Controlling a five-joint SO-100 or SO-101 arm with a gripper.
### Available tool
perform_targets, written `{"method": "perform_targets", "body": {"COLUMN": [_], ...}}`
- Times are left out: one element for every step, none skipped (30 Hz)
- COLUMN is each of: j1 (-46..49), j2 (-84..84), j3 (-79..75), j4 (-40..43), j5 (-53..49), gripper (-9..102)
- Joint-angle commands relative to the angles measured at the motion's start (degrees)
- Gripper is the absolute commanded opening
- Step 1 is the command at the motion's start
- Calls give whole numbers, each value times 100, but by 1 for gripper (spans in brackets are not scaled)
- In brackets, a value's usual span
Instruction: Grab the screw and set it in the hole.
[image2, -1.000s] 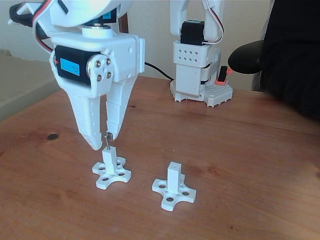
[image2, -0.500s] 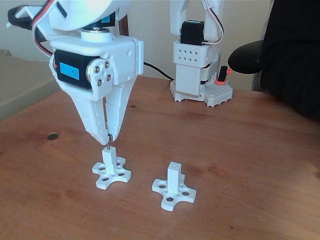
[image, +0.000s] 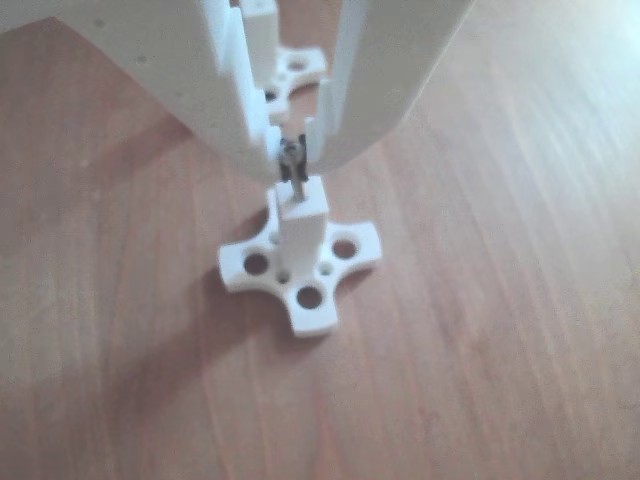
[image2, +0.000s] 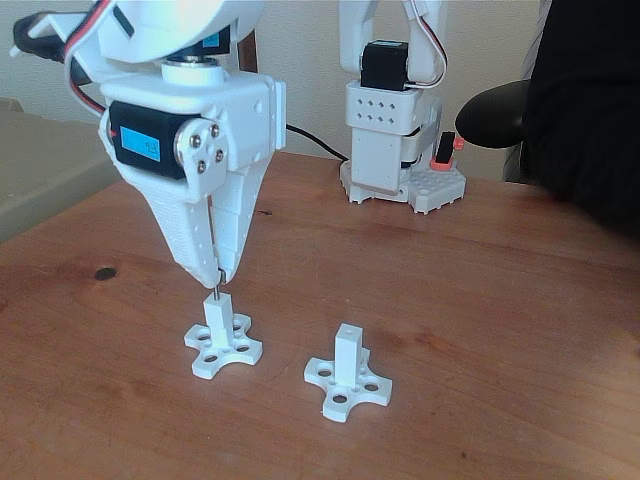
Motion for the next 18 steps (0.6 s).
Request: {"method": "perform_targets", "body": {"j1": [-88,-105,-149,-158,-185,-211,-229,-246,-255,-264,-272,-290,-308,-325,-334,-334,-334,-334], "j2": [246,264,290,299,299,308,316,325,343,352,360,360,369,378,387,396,396,396], "j3": [-598,-598,-606,-606,-606,-606,-606,-615,-633,-659,-694,-729,-765,-782,-809,-817,-835,-844], "j4": [-176,-167,-158,-158,-149,-141,-132,-123,-114,-105,-97,-88,-79,-79,-79,-79,-79,-79], "j5": [-62,-62,-44,-35,-35,-35,-35,-35,-35,-35,-35,-35,-35,-44,-53,-62,-79,-88], "gripper": [-4,-4,-4,-4,-4,-4,-4,-4,-4,-4,-4,-4,-4,-4,-4,-4,-4,-4]}}
